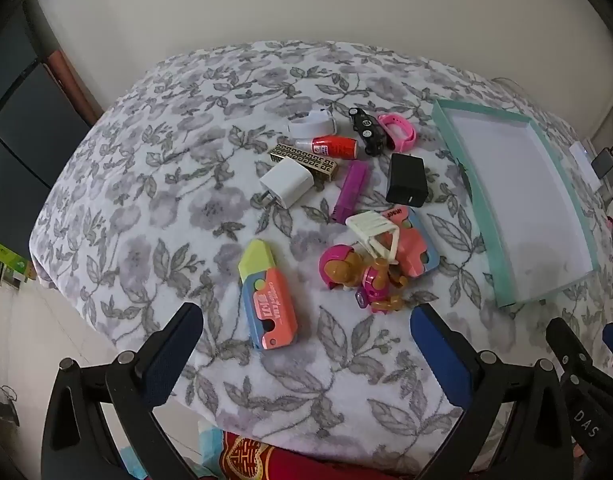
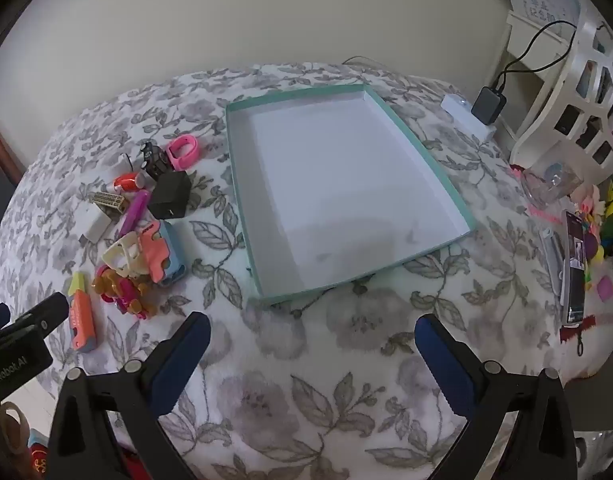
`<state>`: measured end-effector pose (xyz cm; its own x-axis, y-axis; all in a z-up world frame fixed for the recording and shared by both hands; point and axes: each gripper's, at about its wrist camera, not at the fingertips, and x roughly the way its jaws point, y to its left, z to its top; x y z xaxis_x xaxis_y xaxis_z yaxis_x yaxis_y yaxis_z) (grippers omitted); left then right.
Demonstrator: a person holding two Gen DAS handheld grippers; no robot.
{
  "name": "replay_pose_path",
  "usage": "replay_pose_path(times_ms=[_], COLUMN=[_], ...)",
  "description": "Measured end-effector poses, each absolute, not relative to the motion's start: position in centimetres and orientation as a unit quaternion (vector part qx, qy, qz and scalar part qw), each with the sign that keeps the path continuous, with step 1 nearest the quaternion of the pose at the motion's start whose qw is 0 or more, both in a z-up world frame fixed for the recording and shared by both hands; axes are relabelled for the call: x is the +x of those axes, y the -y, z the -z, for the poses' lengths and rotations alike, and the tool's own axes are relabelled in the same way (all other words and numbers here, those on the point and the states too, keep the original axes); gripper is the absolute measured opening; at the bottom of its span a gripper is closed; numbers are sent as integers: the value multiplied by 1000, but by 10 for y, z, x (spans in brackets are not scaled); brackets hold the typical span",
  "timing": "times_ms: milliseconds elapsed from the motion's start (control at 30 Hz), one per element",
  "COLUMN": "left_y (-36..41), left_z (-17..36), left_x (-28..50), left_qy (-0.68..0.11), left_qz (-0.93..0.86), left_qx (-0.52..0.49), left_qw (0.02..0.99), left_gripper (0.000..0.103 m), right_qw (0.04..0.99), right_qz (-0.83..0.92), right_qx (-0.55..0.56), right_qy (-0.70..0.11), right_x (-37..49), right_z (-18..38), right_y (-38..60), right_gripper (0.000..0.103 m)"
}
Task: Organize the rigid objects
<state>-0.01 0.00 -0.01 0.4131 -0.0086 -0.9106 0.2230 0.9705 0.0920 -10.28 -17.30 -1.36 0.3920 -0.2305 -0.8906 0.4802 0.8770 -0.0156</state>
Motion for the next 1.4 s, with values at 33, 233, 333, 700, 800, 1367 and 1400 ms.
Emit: replay_pose_path(times_ms=[33, 233, 333, 700, 800, 1367, 1400], left_y=[0, 8, 8, 0, 0, -1, -1], left_z=[0, 1, 5, 5, 5, 8, 8], left_x=[0, -8, -6, 0, 0, 1, 2], left_qy=[-541, -531, -538, -547, -547, -552, -553], left_qz=[73, 64, 66, 64, 63, 61, 61], left_qx=[94, 101, 99, 95, 95, 95, 95], left_qw=[833, 839, 834, 829, 830, 826, 826], left_gripper=[103, 103, 103, 103, 103, 103, 103], right_qw=[827, 832, 831, 829, 828, 825, 824], right_qz=[216, 218, 222, 219, 220, 223, 223], right_qx=[122, 111, 105, 106, 104, 98, 97], right_qy=[-505, -497, -499, -503, -504, -511, -511], right_x=[-103, -105, -103, -102, -102, -100, -100], right_z=[13, 10, 9, 11, 12, 17, 17], right_y=[173, 173, 171, 171, 171, 170, 170], right_gripper=[103, 103, 103, 103, 103, 103, 103])
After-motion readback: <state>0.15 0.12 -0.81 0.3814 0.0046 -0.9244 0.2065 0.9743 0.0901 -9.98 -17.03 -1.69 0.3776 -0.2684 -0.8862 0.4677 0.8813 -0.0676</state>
